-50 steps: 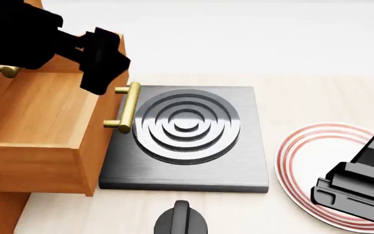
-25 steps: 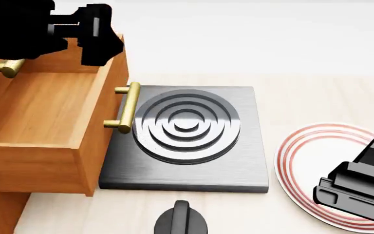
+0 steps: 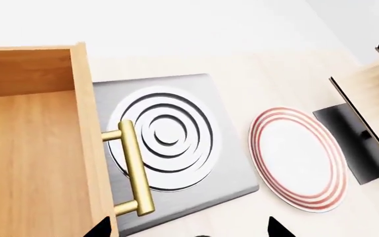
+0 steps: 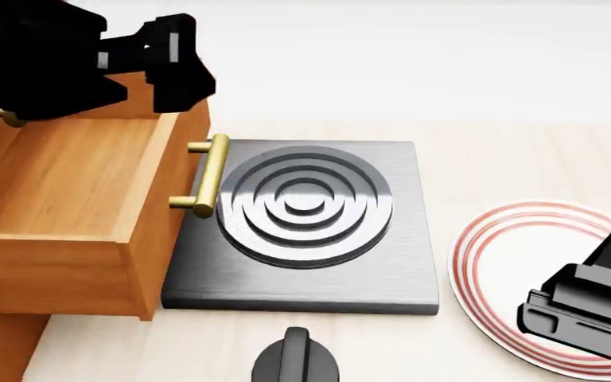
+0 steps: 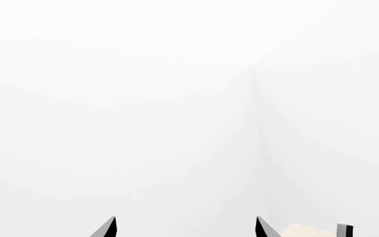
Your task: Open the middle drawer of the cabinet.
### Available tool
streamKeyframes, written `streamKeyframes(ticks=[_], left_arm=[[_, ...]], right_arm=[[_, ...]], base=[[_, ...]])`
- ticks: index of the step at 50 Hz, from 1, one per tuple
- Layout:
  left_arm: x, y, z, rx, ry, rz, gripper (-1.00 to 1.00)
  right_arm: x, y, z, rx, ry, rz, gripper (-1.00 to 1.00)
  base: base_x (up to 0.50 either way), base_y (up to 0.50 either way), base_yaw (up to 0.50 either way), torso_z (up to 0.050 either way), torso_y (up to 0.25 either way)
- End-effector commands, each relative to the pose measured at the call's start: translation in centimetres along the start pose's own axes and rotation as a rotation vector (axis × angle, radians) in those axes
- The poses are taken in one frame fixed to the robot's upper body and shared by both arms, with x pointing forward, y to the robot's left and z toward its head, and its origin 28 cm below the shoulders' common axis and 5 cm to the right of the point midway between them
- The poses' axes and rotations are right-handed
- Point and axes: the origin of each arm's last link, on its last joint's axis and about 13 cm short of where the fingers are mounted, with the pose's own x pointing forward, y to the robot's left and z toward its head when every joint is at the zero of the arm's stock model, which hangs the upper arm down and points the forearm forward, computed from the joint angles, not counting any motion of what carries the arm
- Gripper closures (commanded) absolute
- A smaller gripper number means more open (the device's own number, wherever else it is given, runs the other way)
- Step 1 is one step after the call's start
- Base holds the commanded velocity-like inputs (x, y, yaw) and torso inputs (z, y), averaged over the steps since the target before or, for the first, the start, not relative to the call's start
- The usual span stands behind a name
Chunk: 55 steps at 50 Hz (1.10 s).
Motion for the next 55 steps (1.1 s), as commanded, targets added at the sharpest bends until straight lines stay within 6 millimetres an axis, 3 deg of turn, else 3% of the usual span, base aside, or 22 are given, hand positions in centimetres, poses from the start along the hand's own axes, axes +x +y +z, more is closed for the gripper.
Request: streamKeyframes(ticks=[1,11,46,55], left_arm=[[1.2,0.6,-0.4,-0.035,-0.002,0.036,-1.00],[2.3,2.4,-1.0,-0.009,0.019,0.180,-1.00],[7.1,5.4,-5.6,-0.014,0.155,0.152,-1.00],[7.3,5.5,-5.7,-0.027,0.156,0.137,-1.00]], right_arm=[[0.0,0.0,0.0,0.000,0.001,0.001,-1.00],[0.0,-0.1,0.0,-0.001,0.003,-0.003,-1.00],[0.0,0.0,0.0,-0.003,0.004,0.003,-1.00],[0.0,0.0,0.0,-0.004,0.004,0.003,-1.00]], base=[[0.00,0.00,0.00,0.000,0.000],[0.00,0.00,0.00,0.000,0.000],[0.00,0.00,0.00,0.000,0.000],[0.00,0.00,0.00,0.000,0.000]])
